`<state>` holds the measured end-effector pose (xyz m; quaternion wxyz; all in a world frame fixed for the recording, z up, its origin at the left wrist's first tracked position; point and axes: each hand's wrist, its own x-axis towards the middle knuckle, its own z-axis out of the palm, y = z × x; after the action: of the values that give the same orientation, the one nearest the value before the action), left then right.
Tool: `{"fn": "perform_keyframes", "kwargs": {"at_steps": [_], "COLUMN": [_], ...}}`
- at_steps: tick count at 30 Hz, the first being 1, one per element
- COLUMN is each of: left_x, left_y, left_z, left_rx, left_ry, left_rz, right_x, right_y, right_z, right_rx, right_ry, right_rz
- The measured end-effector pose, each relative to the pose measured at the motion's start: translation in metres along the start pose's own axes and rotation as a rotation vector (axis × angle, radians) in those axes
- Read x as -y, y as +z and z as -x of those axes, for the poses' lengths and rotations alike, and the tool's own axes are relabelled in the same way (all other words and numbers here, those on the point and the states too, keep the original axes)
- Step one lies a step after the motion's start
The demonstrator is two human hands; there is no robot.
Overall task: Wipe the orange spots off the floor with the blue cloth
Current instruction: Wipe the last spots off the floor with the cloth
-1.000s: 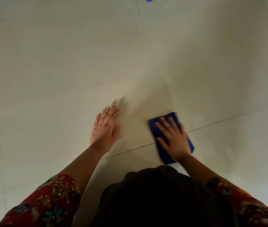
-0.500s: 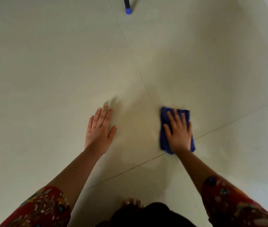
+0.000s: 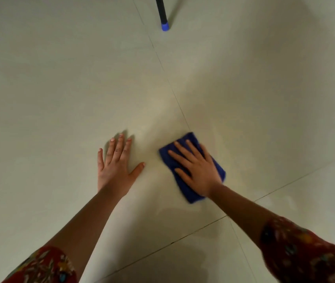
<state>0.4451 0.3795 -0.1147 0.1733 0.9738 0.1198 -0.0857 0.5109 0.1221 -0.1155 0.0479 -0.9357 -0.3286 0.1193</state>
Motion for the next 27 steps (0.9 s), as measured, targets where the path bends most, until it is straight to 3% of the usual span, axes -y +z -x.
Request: {"fn": "perform_keyframes", "kwargs": {"at_steps": [1,3,6,8,13,15,18,20,24,27], "left_x": [0.001,0.002,0.008,0.013,0.042,0.052,0.062,0.071,0.107,0.142], "left_y": [-0.001,-0.001,-0.004,-0.006,-0.016,-0.019,-0.023,-0.026,-0.031,-0.035], "left_z": [0.002,0.007,0.011,0.01,0.006,0.007,0.014,0.018,0.04,0.066], "left_rx": [-0.004,-0.012,-0.032,-0.044,-0.086,-0.099,-0.103,-0.117,-0.171,-0.251], "left_ry": [0.001,0.01,-0.007,-0.011,-0.073,-0.109,-0.139,-0.163,-0.246,-0.363], "left_rz": [-0.001,-0.006,0.005,0.007,0.024,0.042,0.068,0.099,0.134,0.162], "right_x": [-0.015,-0.05,-0.055,-0.023,0.047,0.024,-0.006,0.008,0.122,0.226], "right_y": [-0.001,-0.009,-0.023,-0.022,0.001,-0.004,-0.023,-0.034,-0.023,0.003], "right_z": [0.008,-0.005,-0.079,-0.122,-0.091,-0.086,-0.13,-0.175,-0.242,-0.214], "right_rx": [-0.011,-0.085,-0.118,-0.126,-0.084,-0.127,-0.122,-0.125,-0.117,-0.093], "right_ry": [0.037,0.296,0.564,0.531,0.051,0.134,0.514,0.614,0.298,-0.047], "right_rz": [-0.007,-0.016,-0.05,-0.055,0.013,-0.021,-0.041,-0.071,-0.074,-0.055]}}
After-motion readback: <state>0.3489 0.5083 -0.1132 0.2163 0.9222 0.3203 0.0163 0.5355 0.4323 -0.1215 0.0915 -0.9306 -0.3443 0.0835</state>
